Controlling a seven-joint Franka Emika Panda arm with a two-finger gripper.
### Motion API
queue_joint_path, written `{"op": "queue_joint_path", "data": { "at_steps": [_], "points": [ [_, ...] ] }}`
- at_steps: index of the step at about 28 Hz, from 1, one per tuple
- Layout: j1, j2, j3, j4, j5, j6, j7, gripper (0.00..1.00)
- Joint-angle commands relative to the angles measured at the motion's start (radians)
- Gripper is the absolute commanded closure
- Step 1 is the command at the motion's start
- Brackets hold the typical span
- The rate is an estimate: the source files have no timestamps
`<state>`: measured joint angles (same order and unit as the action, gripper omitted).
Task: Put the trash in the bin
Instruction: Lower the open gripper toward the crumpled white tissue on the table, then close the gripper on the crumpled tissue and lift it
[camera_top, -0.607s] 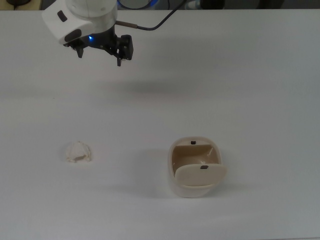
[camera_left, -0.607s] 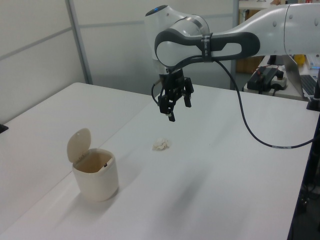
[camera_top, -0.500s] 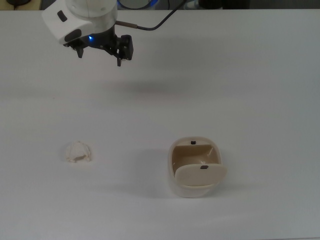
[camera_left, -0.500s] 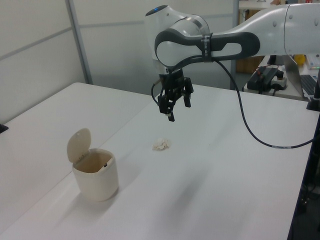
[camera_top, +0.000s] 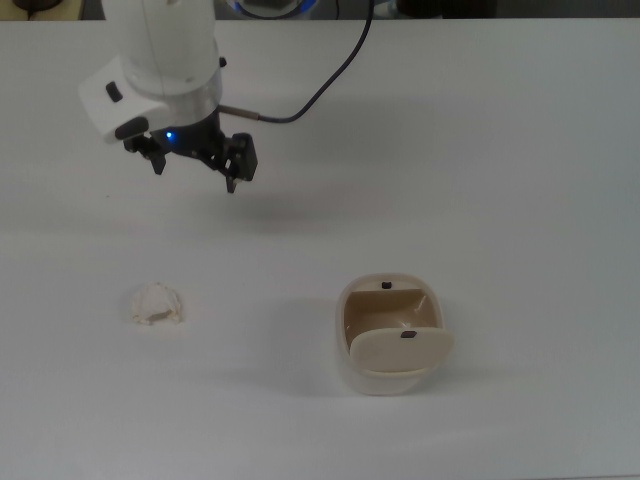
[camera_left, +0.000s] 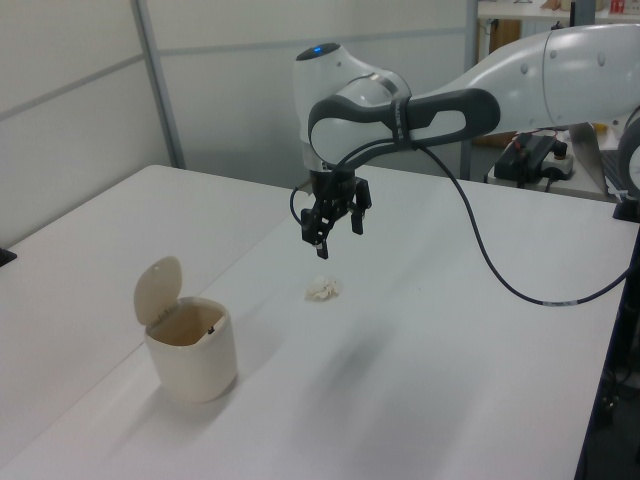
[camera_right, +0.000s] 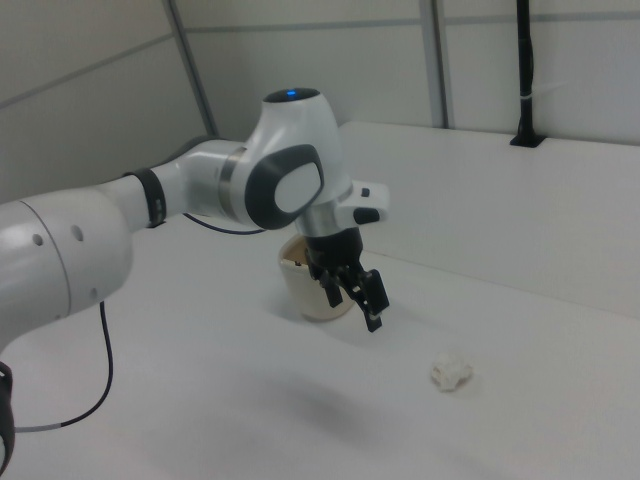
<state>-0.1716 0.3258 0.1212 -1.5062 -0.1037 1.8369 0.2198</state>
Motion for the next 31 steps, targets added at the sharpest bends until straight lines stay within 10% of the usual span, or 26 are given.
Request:
{"op": "queue_joint_path", "data": {
  "at_steps": [1,31],
  "points": [
    [-0.016,0.019,-0.009,-0.014,0.021,0.071,0.021,0.0],
    [-0.023,0.275,-0.087,-0.02,-0.116,0.527,0.311,0.0]
  ]
}}
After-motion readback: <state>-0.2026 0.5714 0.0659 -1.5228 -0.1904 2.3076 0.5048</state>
